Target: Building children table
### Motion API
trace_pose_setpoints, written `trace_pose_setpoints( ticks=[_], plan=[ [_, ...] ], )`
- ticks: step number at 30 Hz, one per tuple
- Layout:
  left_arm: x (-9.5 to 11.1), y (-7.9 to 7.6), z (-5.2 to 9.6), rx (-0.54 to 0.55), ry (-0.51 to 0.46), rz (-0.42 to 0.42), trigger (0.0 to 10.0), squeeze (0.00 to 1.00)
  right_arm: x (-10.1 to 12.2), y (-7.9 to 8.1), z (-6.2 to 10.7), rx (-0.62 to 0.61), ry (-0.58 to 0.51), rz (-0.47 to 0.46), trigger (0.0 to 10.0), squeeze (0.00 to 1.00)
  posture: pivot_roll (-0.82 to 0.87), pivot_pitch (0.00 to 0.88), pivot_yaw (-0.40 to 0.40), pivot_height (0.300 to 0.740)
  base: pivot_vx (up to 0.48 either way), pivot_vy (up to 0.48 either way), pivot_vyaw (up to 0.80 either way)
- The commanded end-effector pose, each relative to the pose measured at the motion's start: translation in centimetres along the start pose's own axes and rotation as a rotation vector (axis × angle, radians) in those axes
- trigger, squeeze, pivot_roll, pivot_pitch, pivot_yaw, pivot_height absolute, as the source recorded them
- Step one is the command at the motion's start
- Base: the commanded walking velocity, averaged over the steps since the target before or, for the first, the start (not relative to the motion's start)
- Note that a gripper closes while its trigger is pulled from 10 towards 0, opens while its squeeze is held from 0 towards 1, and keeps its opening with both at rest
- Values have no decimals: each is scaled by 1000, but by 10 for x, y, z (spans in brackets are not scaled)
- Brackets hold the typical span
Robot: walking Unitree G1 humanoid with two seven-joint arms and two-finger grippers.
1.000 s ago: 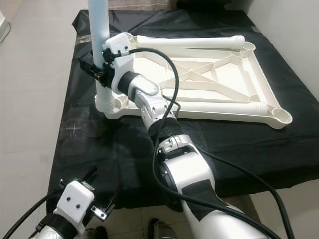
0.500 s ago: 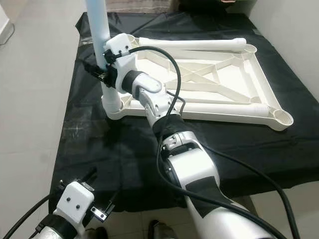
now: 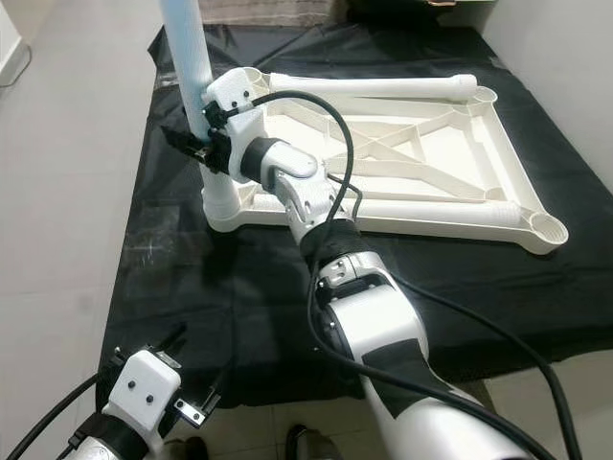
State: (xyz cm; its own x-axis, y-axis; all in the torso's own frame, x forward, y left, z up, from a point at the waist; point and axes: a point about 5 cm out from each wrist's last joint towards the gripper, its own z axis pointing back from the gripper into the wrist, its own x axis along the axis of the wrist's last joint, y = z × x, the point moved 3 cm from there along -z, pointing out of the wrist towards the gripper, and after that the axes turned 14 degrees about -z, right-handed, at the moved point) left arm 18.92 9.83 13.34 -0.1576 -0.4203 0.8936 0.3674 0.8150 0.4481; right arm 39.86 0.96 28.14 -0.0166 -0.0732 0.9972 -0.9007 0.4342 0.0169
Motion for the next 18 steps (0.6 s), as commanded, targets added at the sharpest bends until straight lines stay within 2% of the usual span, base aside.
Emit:
trace_pose_setpoints(
  ticks=[1, 5, 7, 8, 13, 16, 18],
  plan=[
    [-2, -4, 1, -15, 12, 14, 10000, 0, -78, 10, 8, 55, 270, -205, 10000, 0, 61, 248, -75, 740, 0, 0, 0],
    [-2, -4, 1, -15, 13, 14, 10000, 0, -83, 16, 9, 122, 308, -234, 10000, 0, 61, 248, -75, 740, 0, 0, 0],
    [-2, -4, 2, -13, 14, 15, 10000, 0, -83, 24, 12, 220, 318, -275, 10000, 0, 60, 250, -75, 740, 0, 0, 0],
    [-2, -4, 2, -13, 14, 15, 10000, 0, -83, 24, 12, 220, 318, -275, 10000, 0, 60, 250, -75, 740, 0, 0, 0],
    [-2, -4, 2, -13, 14, 15, 10000, 0, -77, 38, 21, 412, 291, -345, 10000, 0, 59, 255, -75, 740, 0, 0, 0],
    [-2, -4, 2, -13, 14, 15, 10000, 0, -76, 39, 22, 430, 289, -350, 10000, 0, 59, 255, -75, 740, 0, 0, 0],
    [-2, -4, 2, -13, 14, 15, 10000, 0, -73, 46, 30, 532, 278, -372, 10000, 0, 59, 255, -75, 740, 0, 0, 0]
  ],
)
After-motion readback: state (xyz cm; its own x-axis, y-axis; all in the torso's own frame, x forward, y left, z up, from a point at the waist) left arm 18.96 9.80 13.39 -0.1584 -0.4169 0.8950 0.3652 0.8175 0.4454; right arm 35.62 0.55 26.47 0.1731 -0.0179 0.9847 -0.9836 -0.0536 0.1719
